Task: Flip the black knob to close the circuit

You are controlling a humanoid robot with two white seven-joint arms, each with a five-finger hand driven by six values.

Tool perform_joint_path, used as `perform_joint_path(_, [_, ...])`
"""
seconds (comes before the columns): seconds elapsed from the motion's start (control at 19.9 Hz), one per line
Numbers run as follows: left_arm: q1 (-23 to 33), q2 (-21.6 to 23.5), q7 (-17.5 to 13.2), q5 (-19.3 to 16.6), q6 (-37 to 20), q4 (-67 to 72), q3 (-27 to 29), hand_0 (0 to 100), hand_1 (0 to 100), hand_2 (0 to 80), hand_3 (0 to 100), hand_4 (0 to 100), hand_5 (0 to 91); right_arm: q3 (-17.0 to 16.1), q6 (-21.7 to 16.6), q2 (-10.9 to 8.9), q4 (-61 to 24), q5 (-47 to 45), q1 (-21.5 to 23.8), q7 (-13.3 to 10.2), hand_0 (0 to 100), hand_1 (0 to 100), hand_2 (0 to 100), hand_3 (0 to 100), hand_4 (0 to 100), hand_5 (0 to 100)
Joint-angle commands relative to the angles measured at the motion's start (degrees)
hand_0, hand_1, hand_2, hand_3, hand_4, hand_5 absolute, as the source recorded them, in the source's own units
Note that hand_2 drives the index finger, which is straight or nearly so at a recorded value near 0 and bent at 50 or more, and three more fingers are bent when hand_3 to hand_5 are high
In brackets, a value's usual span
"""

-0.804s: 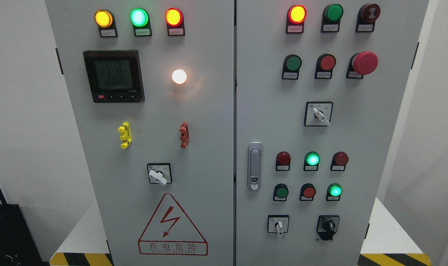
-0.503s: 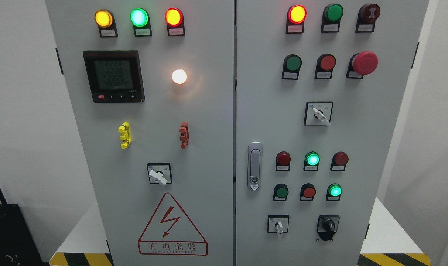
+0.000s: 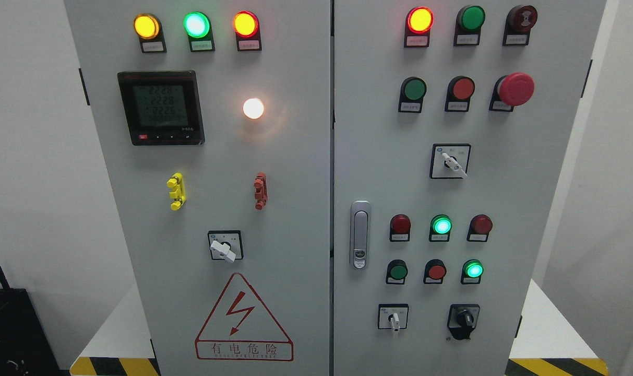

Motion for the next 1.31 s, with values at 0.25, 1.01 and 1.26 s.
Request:
perform_joint_path(0.25, [0.03, 0.0, -0.02, 0.01, 0.05, -0.05, 0.0, 12, 56, 0.0, 0, 0, 0.0, 10.81, 4.68, 0.14, -80.18, -22.47, 9.88, -0.6, 0, 13, 2, 23, 22, 9])
perform_joint_path(1.01, [0.03, 0.0, -0.02, 0.01, 0.05, 0.04, 0.0, 12, 56, 0.0, 0, 0, 0.0, -1.4, -2.68, 0.23, -106.16, 21.42, 8.12, -8.33, 0, 30, 77, 96, 80, 84])
perform_joint_path(1.26, [-0.05, 0.0, -0.02, 0.01, 0.05, -0.05, 0.0, 12, 56, 0.0, 0, 0, 0.0, -3.96, -3.48, -0.12, -106.34, 44.64, 2.86, -9.57, 0, 29, 84, 100, 85, 89])
